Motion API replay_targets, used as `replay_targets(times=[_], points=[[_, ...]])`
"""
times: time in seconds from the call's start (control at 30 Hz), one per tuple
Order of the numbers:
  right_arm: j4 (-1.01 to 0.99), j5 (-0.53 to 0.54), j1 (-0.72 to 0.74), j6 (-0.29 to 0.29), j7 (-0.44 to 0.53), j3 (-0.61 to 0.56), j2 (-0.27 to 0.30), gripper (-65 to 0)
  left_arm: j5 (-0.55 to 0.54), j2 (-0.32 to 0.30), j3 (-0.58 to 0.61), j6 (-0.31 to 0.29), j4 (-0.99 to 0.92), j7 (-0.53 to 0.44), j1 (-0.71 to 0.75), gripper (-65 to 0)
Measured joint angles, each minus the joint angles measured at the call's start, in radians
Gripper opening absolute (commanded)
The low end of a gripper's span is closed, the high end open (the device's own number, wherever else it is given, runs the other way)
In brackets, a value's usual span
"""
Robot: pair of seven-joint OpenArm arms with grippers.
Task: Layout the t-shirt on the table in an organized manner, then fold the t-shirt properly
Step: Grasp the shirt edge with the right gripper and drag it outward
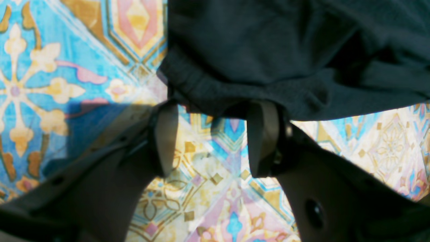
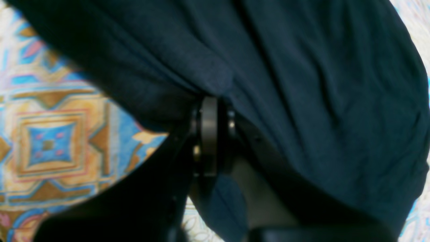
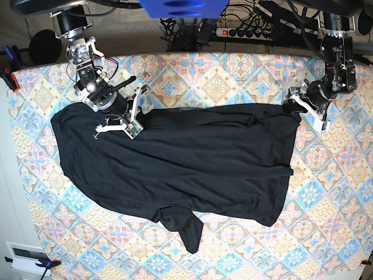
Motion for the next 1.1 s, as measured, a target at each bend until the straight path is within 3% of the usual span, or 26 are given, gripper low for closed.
replay_targets(times=[0.23, 0.43, 0.53, 0.6, 0.97, 1.1], points=[[-0.073, -0.001, 0.056, 0.008, -0.014, -0.006, -0.005, -60.3, 0.0, 0.0, 0.0, 0.0, 0.0, 0.0, 0.002, -33.0], [-0.129, 0.0, 0.115, -0.003, 0.01, -0.009, -0.006, -60.1, -0.001, 0.0, 0.0, 0.0, 0.0, -0.001, 0.002, -33.0], [-0.18, -0.005, 0.101, 0.002, -0.007, -0.011, -0.037, -60.2, 0.0, 0.0, 0.0, 0.0, 0.0, -0.001, 0.002, -33.0], [-0.198, 0.002, 0.126, 0.008, 0.032, -0.013, -0.058, -60.2, 0.0, 0.0, 0.0, 0.0, 0.0, 0.0, 0.002, -33.0], [-0.349, -0.009, 0.264, -0.002, 0.05, -0.082, -0.108, -59.7, 0.034, 0.003, 0.0, -0.001, 0.0, -0.004, 0.0, -33.0], [-0.341, -0.009, 0.262, -0.011, 0.048, -0.077, -0.104, -54.0, 0.034, 0.003, 0.0, -0.001, 0.0, -0.004, 0.0, -33.0]])
